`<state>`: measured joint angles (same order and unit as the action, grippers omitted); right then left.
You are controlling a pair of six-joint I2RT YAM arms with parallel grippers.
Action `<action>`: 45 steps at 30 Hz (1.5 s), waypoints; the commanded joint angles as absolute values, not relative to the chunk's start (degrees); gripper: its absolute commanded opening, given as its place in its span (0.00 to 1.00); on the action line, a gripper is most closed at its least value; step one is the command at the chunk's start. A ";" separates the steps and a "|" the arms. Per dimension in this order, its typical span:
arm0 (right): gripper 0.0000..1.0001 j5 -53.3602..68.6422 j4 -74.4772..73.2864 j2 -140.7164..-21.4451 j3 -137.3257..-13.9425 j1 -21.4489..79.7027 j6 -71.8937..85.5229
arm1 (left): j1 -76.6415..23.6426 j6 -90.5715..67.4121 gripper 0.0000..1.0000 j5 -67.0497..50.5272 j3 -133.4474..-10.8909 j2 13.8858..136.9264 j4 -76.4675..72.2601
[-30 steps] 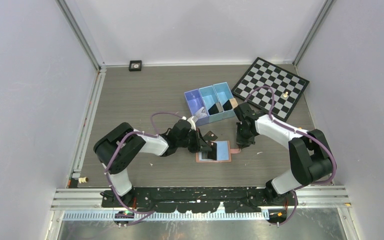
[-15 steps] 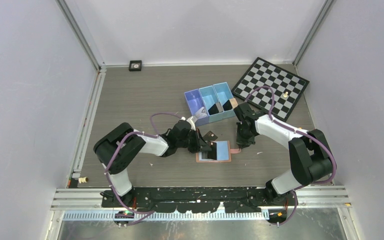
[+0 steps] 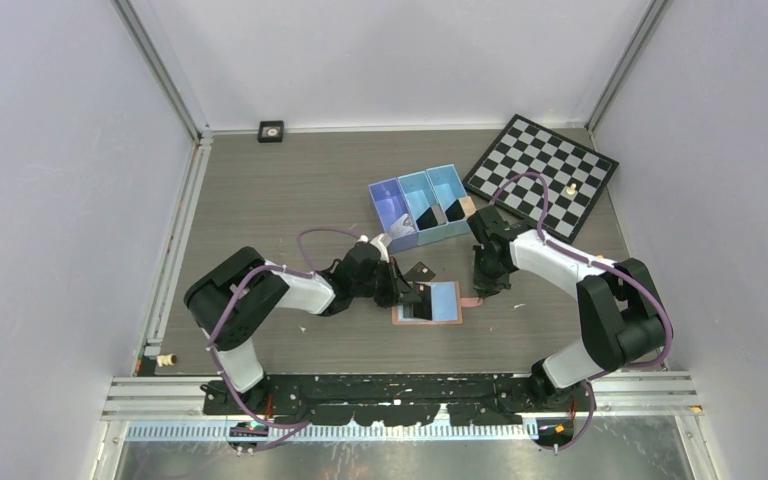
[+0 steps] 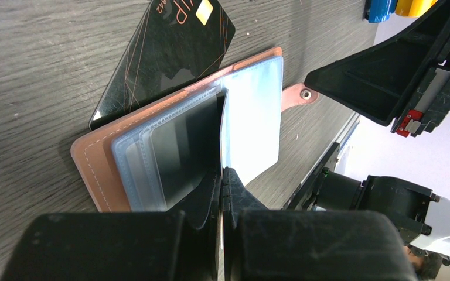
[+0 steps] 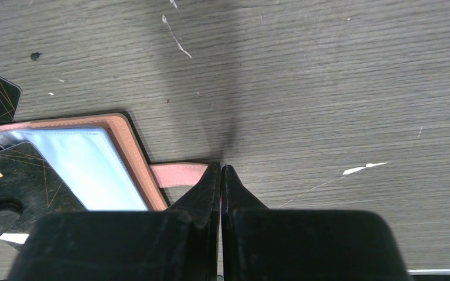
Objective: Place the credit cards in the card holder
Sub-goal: Insert the credit card into the card holder.
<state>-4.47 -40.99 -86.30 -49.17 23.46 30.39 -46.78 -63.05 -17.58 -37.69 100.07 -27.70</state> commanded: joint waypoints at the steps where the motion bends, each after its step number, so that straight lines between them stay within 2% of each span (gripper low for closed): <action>1: 0.02 -6.06 -40.64 -86.76 -49.15 23.51 31.18 | -47.28 -62.73 0.00 -17.01 -38.23 101.07 -29.67; 45: 0.00 -6.78 -41.24 -87.55 -49.37 24.39 31.42 | -48.60 -65.91 0.00 -16.08 -39.21 105.11 -38.40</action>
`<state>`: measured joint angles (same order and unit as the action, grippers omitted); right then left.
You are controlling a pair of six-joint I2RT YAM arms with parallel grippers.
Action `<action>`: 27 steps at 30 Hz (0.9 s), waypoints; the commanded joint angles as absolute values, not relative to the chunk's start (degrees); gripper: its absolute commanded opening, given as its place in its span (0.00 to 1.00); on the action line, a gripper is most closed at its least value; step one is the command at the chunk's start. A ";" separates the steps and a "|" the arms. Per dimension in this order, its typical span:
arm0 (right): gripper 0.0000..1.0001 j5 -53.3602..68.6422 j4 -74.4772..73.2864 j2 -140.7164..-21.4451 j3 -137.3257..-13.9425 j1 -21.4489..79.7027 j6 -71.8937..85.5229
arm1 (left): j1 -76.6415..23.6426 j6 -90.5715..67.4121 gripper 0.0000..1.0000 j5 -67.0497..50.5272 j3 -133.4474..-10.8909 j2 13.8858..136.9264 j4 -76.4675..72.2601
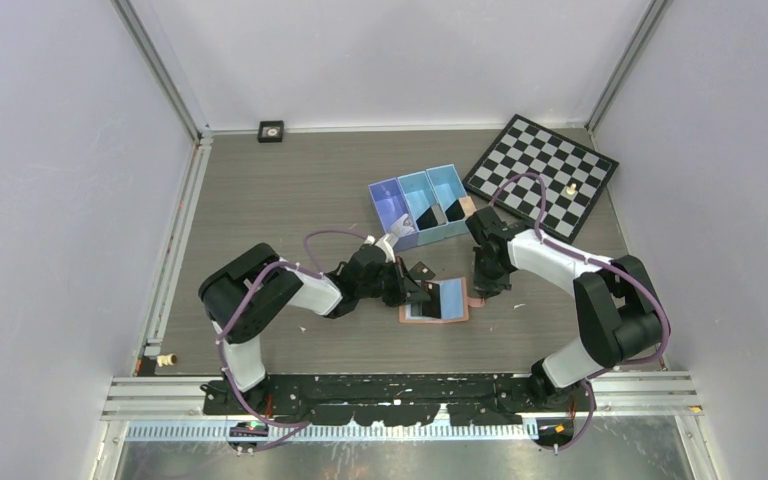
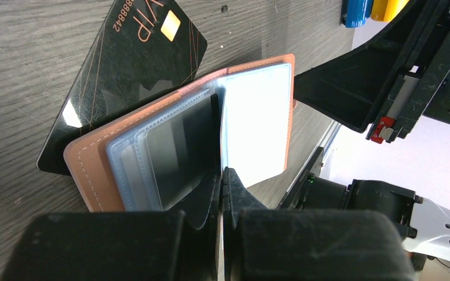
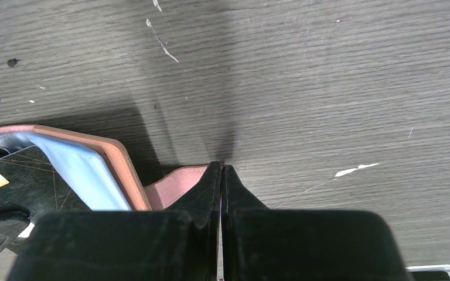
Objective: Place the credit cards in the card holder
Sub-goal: Insert the credit card into the card holder.
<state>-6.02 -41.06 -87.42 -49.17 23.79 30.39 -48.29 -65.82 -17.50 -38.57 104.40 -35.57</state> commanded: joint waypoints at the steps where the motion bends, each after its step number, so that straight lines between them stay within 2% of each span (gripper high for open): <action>1: 0.01 -7.01 -41.48 -87.11 -49.46 24.41 31.52 | -48.60 -65.96 0.00 -16.04 -39.20 105.18 -38.36; 7: 0.13 -7.14 -44.80 -81.67 -51.14 24.35 32.61 | -48.63 -66.45 0.00 -15.81 -38.69 105.72 -38.04; 12: 0.31 -6.49 -46.31 -75.09 -51.85 24.36 34.51 | -48.60 -66.45 0.00 -15.73 -38.48 105.85 -37.64; 16: 0.40 -1.19 -44.57 -72.01 -50.18 24.33 35.84 | -48.60 -66.42 0.00 -15.65 -38.28 105.95 -37.68; 22: 0.42 9.05 -36.98 -73.59 -45.25 24.05 37.88 | -48.60 -66.45 0.00 -15.86 -38.19 106.17 -38.13; 27: 0.42 12.26 -33.01 -76.34 -42.44 23.15 38.93 | -48.61 -66.45 0.00 -15.90 -37.76 106.02 -38.37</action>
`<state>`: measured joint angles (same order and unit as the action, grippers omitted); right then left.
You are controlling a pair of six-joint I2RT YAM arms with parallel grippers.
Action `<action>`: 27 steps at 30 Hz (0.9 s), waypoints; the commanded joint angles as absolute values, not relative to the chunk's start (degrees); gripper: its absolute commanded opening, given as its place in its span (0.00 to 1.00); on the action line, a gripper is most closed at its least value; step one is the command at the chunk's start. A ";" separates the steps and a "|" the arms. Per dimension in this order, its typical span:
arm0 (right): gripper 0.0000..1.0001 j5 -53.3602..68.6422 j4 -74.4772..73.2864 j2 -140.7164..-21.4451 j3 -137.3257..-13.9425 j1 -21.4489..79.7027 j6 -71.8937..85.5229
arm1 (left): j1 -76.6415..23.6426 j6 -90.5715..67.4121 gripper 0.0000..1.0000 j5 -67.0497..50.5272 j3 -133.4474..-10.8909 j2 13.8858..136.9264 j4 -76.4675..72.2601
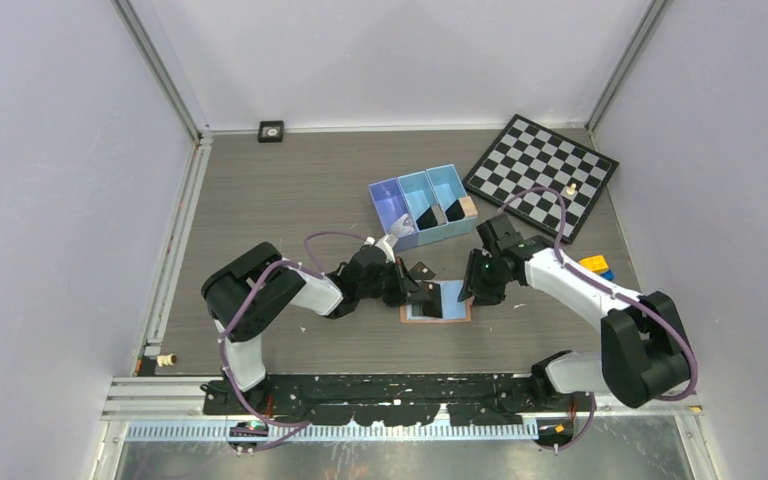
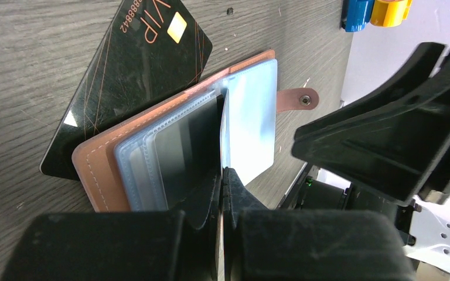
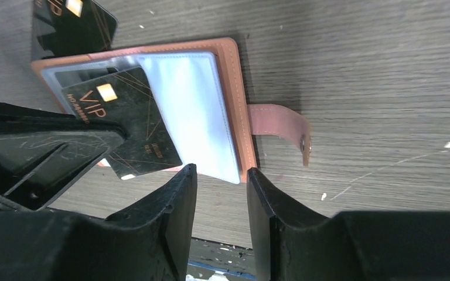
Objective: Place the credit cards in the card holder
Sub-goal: Insert the credit card into the card holder.
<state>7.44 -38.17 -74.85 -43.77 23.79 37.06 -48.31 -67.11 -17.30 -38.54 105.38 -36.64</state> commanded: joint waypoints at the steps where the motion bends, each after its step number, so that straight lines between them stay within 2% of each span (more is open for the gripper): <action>1: 0.42 12.54 -32.56 -76.66 -42.02 22.91 38.96 | -48.63 -66.48 0.00 -15.85 -37.67 105.92 -38.39; 12: 0.44 9.25 -32.04 -77.44 -38.37 20.48 38.63 | -48.63 -66.46 0.00 -15.83 -37.54 105.99 -38.57; 27: 0.42 18.41 -21.89 -78.43 -33.36 19.97 41.91 | -48.60 -66.53 0.00 -15.99 -37.12 105.82 -39.10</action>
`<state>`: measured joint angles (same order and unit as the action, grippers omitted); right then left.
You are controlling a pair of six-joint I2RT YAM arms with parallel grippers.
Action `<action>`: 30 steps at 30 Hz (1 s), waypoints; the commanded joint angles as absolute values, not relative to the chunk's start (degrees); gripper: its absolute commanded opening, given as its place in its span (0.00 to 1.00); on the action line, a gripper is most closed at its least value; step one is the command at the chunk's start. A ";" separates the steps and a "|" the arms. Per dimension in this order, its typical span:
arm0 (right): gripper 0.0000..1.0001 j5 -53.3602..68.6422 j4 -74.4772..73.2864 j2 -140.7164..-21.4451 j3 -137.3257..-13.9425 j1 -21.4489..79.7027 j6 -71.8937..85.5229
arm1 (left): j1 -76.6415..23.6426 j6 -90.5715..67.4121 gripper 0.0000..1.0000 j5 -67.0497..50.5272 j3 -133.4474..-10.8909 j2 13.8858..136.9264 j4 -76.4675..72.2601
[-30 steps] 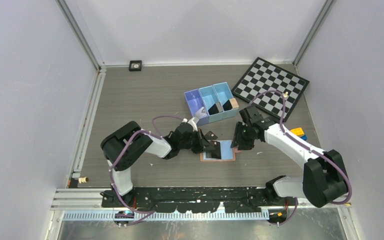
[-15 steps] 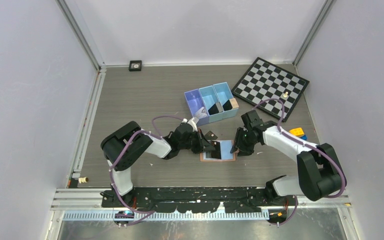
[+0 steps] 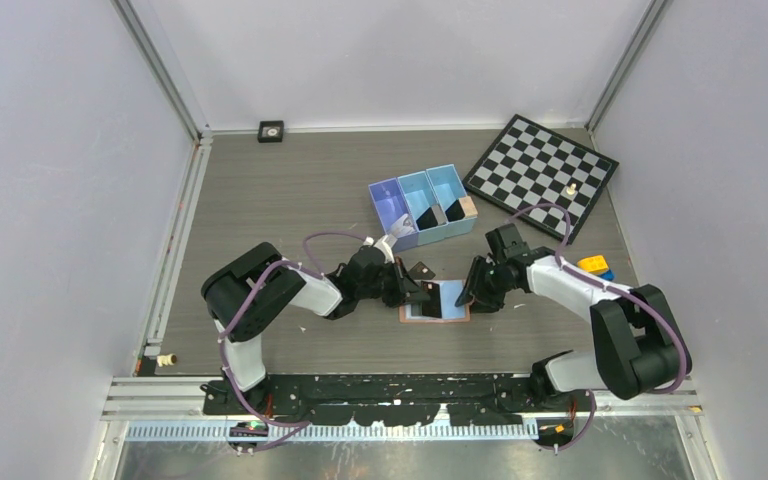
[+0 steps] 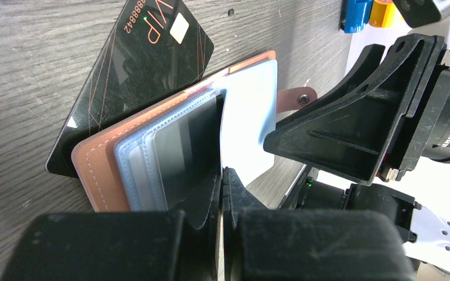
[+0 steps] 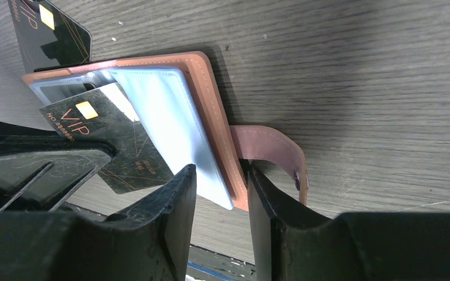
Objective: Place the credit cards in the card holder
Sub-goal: Insert the credit card into the card holder.
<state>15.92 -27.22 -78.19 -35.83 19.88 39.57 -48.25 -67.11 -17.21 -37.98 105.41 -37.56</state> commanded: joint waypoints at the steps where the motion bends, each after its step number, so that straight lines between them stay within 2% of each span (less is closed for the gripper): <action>1: 0.41 18.45 -21.59 -77.81 -33.08 19.96 42.31 | -48.60 -66.54 0.00 -16.00 -37.09 105.82 -39.11; 8: 0.34 17.41 -20.68 -76.84 -31.99 19.95 43.17 | -48.61 -66.64 0.00 -15.99 -37.07 105.86 -39.61; 17: 0.16 16.59 -20.78 -79.54 -31.82 19.95 43.23 | -48.53 -66.68 0.00 -15.73 -36.86 105.91 -39.62; 27: 0.13 14.33 -22.68 -78.96 -32.39 19.95 42.97 | -48.60 -66.89 0.00 -15.98 -36.99 106.34 -39.30; 30: 0.09 14.25 -22.63 -78.43 -32.46 19.91 43.26 | -48.65 -65.95 0.00 -15.96 -37.51 105.80 -37.45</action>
<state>17.37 -23.18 -77.91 -33.15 19.33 42.44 -48.25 -67.26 -16.40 -37.58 105.41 -38.92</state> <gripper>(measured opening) 0.119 0.012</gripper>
